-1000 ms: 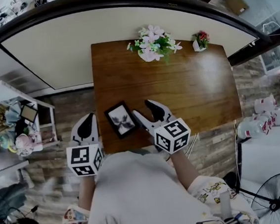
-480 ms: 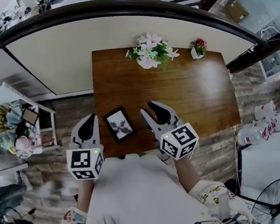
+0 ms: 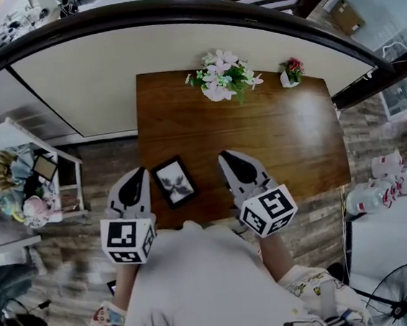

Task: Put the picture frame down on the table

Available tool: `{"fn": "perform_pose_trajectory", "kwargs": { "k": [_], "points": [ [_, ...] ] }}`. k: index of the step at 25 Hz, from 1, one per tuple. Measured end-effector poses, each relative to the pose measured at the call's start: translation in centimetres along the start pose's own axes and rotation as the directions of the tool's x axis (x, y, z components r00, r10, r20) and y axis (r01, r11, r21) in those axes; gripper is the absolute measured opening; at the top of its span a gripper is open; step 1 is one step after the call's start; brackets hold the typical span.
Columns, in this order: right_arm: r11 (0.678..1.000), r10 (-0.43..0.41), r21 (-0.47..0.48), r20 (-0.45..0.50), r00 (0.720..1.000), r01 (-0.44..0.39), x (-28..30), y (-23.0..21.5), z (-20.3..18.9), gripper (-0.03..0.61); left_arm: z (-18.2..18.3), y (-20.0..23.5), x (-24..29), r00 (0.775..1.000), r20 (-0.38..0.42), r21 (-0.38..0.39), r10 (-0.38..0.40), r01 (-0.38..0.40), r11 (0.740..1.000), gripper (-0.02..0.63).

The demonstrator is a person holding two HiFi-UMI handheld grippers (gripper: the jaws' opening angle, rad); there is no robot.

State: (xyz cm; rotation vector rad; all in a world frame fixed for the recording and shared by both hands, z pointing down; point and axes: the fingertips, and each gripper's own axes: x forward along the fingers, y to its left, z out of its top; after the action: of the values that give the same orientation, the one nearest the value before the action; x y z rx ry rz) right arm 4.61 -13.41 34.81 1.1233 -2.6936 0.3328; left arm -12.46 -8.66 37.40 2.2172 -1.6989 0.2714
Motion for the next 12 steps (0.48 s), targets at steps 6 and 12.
{"fn": "perform_pose_trajectory", "kwargs": {
  "k": [6, 12],
  "points": [
    [1.000, -0.015, -0.002, 0.011, 1.000, 0.015, -0.44, 0.14, -0.10, 0.000, -0.44, 0.12, -0.22, 1.000, -0.016, 0.006, -0.005, 0.005, 1.000, 0.005],
    [1.000, -0.025, 0.009, -0.004, 1.000, 0.025, -0.79, 0.16, -0.71, 0.000, -0.80, 0.42, -0.48, 1.000, -0.022, 0.001, -0.004, 0.004, 1.000, 0.004]
  ]
}}
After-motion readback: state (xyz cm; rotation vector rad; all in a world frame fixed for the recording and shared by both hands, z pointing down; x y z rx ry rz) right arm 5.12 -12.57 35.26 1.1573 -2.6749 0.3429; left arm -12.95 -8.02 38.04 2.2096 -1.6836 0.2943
